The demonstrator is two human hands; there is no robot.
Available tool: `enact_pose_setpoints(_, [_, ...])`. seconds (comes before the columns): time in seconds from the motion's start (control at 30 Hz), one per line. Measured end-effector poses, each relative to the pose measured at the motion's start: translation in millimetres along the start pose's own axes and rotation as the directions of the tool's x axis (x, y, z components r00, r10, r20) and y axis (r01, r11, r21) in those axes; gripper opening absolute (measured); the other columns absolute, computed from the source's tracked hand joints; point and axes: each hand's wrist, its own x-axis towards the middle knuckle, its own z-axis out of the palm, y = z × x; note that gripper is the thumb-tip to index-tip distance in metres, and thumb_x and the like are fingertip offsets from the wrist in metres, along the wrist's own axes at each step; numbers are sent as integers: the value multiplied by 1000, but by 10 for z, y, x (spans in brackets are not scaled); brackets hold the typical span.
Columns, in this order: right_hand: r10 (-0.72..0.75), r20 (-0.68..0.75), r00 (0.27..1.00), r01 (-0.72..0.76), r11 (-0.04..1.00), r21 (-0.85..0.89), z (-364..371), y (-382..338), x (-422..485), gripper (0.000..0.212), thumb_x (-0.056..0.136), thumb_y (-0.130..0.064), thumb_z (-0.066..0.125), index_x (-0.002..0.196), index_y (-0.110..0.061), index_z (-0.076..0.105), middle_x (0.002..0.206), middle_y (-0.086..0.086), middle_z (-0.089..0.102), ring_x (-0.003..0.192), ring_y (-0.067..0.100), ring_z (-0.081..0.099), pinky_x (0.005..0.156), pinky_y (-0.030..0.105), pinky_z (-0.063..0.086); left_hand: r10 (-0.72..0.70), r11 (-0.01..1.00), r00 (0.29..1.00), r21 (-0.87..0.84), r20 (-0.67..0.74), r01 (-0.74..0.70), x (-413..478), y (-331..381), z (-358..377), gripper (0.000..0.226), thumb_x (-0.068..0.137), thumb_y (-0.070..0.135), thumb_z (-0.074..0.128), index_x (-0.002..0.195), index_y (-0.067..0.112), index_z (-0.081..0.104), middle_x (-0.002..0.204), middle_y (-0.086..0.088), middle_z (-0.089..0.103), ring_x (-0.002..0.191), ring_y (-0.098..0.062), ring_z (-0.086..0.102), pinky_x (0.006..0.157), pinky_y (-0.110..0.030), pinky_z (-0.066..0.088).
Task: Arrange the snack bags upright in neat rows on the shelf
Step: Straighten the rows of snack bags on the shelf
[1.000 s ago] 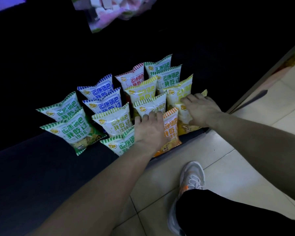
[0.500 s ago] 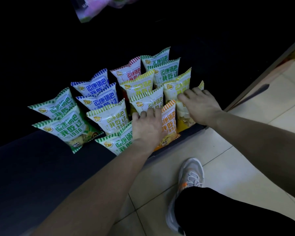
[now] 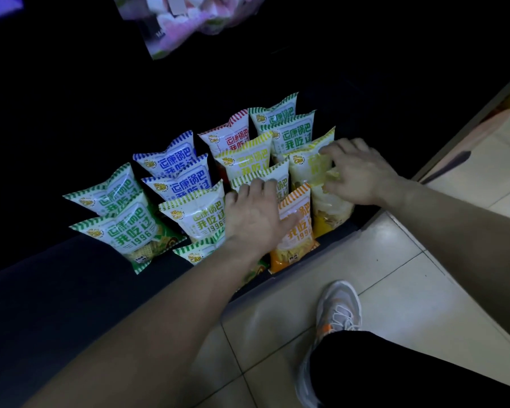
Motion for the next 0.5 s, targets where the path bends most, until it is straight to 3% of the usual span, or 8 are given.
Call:
enact_pose_setpoints(0.17, [16,49,999,-15,999,-33,-178,75,377,66,86,-38,60,146,-28,35,143,4,37,123,31,33,98,44,41,-66,997,998,-33,14,66,453,-309,-91,62,88,61,52,138,26,43,132,-5,51,123,-29,47,97,-48,37])
enact_pose_setpoints(0.37, [-98,205,974,141,968,-208,-84,-117,757,78,77,-32,74,145,-35,35,147,-3,40,125,25,36,95,40,42,-79,985,951,-122,299,120,750,-480,-17,72,78,68,62,137,31,44,138,0,51,121,-25,52,96,-46,40])
enact_pose_setpoints(0.5, [-95,233,968,151,960,-235,13,-148,931,82,78,-28,74,147,-37,32,153,-2,36,133,25,35,99,41,36,-46,986,934,-133,354,99,853,-473,62,82,73,70,67,140,30,44,139,-1,52,121,-24,52,91,-42,48])
